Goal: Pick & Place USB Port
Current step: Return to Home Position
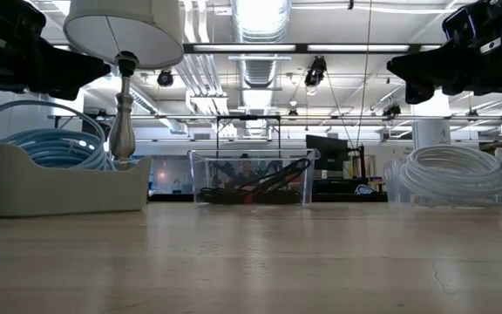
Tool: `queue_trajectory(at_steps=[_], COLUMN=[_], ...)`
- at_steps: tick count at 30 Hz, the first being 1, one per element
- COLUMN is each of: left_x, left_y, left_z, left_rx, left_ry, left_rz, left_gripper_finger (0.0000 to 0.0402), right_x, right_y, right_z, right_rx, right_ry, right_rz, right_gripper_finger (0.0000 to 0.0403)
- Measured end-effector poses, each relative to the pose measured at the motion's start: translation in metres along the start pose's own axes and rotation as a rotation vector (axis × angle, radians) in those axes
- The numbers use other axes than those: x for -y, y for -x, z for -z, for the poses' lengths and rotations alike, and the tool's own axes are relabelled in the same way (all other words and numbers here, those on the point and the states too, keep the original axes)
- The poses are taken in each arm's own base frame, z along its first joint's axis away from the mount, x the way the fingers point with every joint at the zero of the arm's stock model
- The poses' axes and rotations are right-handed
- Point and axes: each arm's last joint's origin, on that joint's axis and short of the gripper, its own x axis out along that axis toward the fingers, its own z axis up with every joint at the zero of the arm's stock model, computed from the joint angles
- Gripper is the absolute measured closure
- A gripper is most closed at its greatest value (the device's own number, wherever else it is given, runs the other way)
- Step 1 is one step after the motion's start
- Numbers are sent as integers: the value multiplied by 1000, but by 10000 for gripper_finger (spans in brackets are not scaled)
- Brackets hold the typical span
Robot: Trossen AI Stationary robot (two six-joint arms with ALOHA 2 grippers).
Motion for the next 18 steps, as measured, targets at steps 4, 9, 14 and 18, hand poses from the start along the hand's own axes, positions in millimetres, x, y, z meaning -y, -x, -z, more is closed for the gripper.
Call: queue_trajectory(at_steps=[4,9,14,18], left_x=[0,0,0,0], left_y=[0,0,0,0], left_z=[0,0,0,0], left_rx=[-1,-2,-2,-3], left_ry=[1,2,2,1], left_rz=[0,-1,-1,-1], left_gripper_finger=[275,275,275,275], right_x=[0,0,0,0], right_y=[0,0,0,0], right_z=[0,0,0,0], right_rx=[0,0,0,0], right_ry=[10,-1,10,0], right_rz=[0,0,0,0], right_gripper_finger=[360,360,360,360])
